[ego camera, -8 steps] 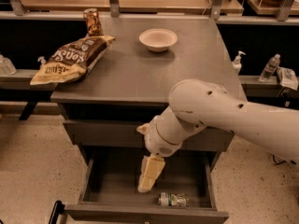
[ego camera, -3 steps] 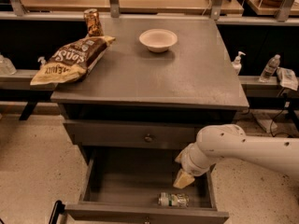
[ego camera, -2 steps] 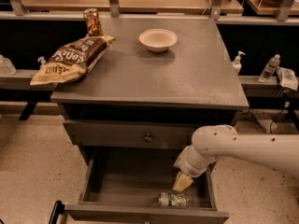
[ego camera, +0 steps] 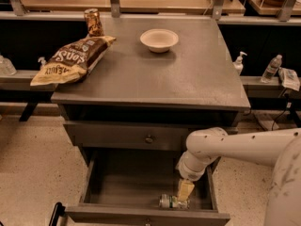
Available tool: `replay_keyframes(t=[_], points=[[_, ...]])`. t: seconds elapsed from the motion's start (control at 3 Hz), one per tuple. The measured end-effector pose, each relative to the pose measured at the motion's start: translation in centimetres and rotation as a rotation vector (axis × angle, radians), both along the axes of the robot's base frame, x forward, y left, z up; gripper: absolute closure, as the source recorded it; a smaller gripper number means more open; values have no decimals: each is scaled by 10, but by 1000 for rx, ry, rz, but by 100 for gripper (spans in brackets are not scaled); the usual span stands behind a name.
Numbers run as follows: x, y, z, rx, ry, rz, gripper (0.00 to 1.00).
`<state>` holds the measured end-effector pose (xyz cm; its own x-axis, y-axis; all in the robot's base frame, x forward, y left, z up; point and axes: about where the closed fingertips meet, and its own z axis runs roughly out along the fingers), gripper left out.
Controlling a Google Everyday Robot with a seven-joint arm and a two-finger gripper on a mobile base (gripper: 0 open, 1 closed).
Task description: Pick 7up can from middle drawer and place on counter
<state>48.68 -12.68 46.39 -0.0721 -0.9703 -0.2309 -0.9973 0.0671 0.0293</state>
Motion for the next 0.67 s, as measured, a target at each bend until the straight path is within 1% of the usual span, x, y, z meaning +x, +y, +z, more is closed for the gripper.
replay_keyframes(t=[0.33, 0.67], points=[[0, -3, -7, 11, -16, 6, 30], [0, -4, -6, 24, -50, 7, 30]])
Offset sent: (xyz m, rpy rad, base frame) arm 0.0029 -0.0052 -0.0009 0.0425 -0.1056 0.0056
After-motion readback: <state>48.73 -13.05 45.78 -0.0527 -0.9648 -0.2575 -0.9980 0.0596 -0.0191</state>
